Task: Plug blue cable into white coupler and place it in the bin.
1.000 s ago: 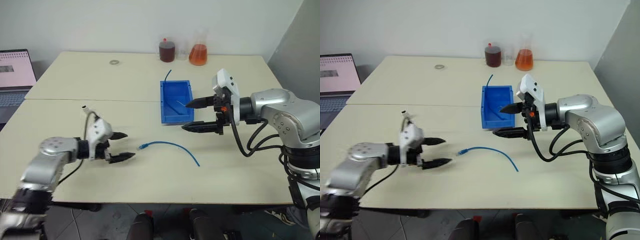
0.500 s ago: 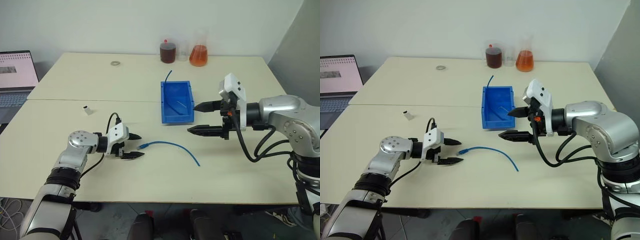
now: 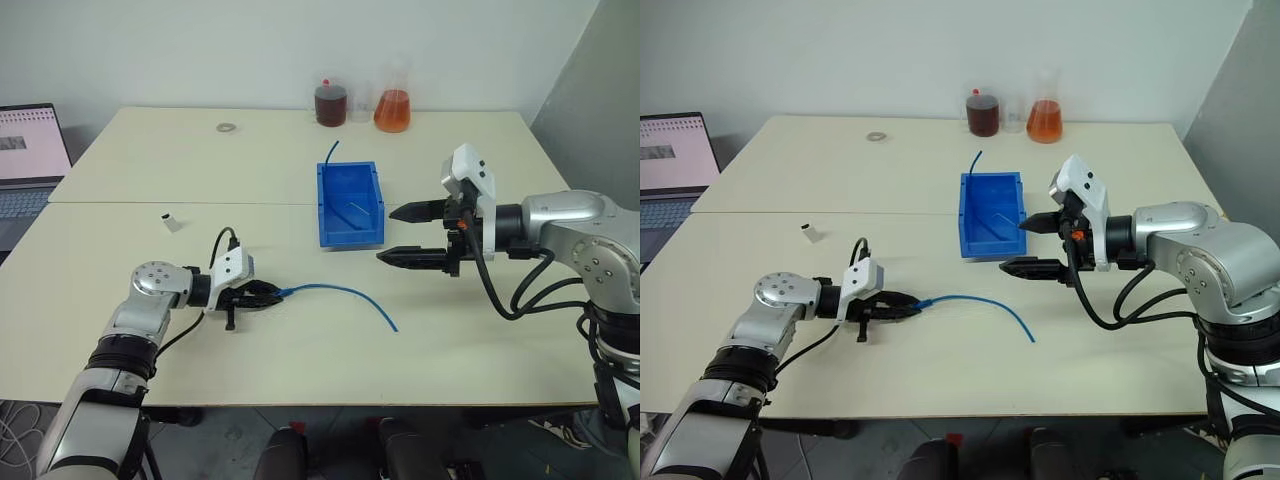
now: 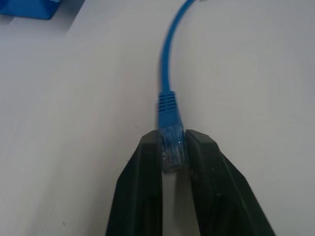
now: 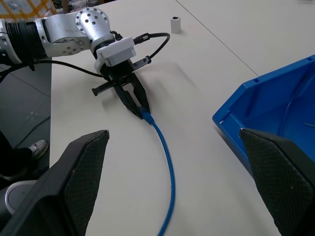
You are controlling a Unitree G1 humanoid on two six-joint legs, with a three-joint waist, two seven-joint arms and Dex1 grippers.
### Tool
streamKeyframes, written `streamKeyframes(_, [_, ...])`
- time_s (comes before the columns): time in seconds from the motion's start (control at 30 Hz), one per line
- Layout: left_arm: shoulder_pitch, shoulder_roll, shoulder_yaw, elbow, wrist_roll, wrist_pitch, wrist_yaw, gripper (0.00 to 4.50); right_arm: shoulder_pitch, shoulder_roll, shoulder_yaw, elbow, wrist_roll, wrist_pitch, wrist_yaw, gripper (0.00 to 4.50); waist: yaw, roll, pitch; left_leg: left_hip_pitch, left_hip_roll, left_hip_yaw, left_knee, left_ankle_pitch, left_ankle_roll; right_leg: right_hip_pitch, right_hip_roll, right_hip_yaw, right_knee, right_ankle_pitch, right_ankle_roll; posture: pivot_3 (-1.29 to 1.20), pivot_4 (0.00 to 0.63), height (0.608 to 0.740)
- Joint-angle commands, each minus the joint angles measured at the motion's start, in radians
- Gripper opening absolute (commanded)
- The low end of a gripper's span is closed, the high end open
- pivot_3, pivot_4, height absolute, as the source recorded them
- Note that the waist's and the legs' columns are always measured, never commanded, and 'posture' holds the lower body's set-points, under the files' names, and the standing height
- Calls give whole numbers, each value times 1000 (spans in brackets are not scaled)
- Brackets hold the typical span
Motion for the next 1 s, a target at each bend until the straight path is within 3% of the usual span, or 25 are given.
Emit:
streamKeyframes(0.03, [42,35,-25,41,62,27,-3,243,-24,-4,-14,-4,10,-18,2,4500,-6,0,0,0,0,0,0,0,0,0,0,0,0,0,0,0,150,740])
streamKeyframes(0.1, [42,28,-20,17,53,35,3,243,-27,-1,-11,3,5,-24,2,4500,-12,0,0,1,0,0,0,0,0,0,0,0,1,0,0,0,150,740])
streamKeyframes(0.23, [-12,-49,63,-143,-75,259,103,243,-15,32,-48,-1,41,-1,-26,4500,-12,1,0,1,0,0,0,0,1,0,0,0,1,0,0,0,150,740])
streamKeyframes(0.33, [-81,-122,156,-386,-270,562,210,243,12,140,-173,-28,188,107,-125,4500,-5,-2,1,-2,0,-2,1,1,1,0,0,-1,1,0,1,0,150,740])
streamKeyframes(0.43, [-120,-182,216,-547,-386,726,327,243,69,264,-271,-82,344,172,-253,4500,6,-5,3,-6,0,-5,3,1,1,-1,0,-4,0,0,0,0,150,740])
streamKeyframes(0.53, [-180,-255,291,-652,-500,861,477,243,195,333,-279,-162,405,182,-335,4500,13,-5,2,-5,-1,-4,0,0,0,-1,-1,-3,-1,0,0,0,150,740])
streamKeyframes(0.77, [-216,-331,348,-761,-702,1051,597,243,203,334,-251,-61,339,86,-375,4500,-1,-5,3,-2,-1,-2,0,1,0,-1,0,0,0,0,0,0,150,740])
streamKeyframes(0.87, [-195,-323,352,-797,-797,1135,598,243,151,318,-244,-6,325,51,-358,4500,-9,-5,3,-2,0,-2,0,1,0,-1,0,0,1,0,1,0,150,740])
streamKeyframes(1.0, [-127,-272,341,-833,-869,1208,565,243,80,308,-279,37,424,90,-341,4500,-16,-4,3,-2,0,-2,0,1,0,-1,1,1,1,0,0,0,150,740])
